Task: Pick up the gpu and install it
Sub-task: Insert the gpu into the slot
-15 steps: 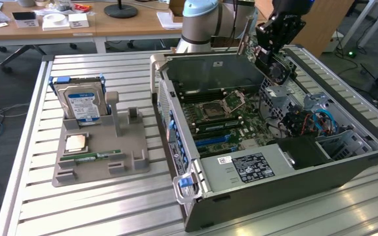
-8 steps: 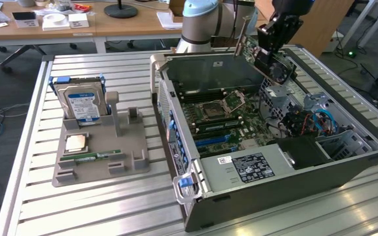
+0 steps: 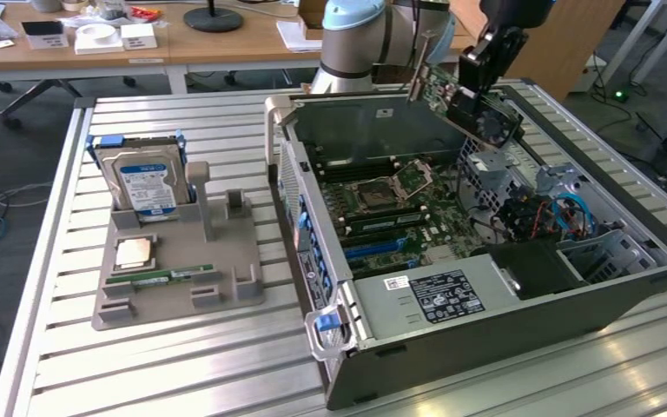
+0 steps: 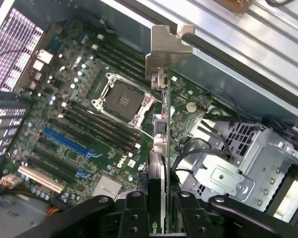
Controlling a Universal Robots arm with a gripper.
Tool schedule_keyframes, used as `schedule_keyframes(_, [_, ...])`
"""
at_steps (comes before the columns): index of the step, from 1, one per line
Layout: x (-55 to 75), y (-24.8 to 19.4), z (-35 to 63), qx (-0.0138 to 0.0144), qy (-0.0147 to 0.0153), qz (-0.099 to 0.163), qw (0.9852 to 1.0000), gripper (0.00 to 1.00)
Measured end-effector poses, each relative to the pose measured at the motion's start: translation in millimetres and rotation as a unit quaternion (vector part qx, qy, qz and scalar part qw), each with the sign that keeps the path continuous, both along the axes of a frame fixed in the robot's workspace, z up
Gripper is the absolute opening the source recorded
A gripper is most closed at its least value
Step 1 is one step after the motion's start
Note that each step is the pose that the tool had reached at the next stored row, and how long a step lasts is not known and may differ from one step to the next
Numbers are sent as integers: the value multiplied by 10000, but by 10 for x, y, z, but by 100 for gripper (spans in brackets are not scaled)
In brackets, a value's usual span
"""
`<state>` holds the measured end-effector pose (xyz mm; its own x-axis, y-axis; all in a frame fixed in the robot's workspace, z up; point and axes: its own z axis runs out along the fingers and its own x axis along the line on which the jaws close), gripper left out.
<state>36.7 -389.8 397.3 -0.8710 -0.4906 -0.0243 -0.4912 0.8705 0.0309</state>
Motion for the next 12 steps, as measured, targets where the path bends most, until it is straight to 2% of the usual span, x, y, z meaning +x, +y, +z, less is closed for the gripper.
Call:
schedule_keyframes(3, [0,0,-3,0,0,275,9996,26])
schedule_keyframes(6, [0,0,-7,0,0,545,9985,26])
schedule_keyframes(8, [0,0,-9,0,0,724,9974,26])
schedule_keyframes(12, [0,0,-13,0,0,1091,9940,26])
